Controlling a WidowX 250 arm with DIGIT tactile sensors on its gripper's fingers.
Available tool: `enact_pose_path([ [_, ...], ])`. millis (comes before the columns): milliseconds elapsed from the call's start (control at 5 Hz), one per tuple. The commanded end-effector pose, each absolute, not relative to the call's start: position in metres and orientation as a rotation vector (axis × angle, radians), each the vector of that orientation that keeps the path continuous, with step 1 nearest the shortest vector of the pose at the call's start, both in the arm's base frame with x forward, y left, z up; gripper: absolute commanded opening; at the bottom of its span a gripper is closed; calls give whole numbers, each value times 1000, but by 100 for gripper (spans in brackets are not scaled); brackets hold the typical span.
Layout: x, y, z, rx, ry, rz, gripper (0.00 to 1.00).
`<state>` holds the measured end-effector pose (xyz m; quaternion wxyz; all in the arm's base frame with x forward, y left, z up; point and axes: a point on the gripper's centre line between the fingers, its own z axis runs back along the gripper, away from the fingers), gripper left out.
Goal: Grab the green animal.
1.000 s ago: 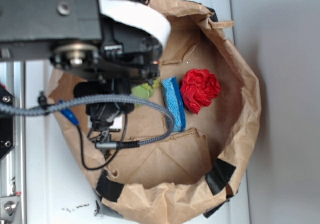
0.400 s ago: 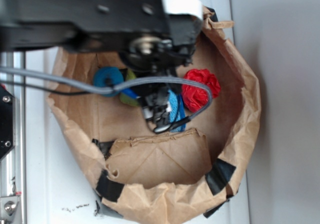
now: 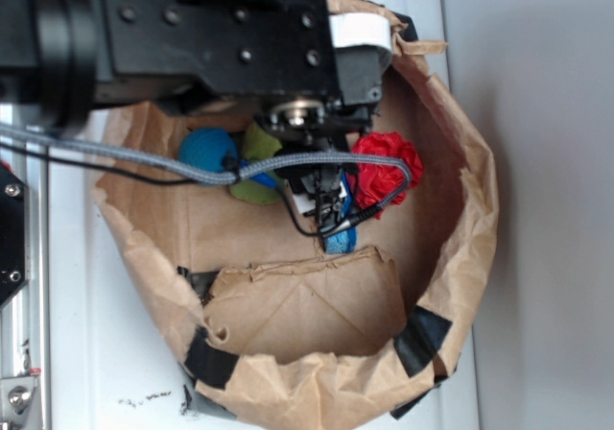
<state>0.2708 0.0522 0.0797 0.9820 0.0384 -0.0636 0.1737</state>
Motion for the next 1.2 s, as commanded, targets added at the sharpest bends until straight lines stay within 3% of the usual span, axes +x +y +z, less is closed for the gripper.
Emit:
enact_pose_path([
  [0, 276, 54, 60, 139, -163, 306, 100],
  [200, 267, 53, 51, 127, -161, 313, 100],
  [400, 260, 49, 43, 60, -133, 383, 100],
  [600, 255, 43, 36, 20, -84, 276, 100],
  [1000, 257, 53, 12, 83, 12, 219, 100],
])
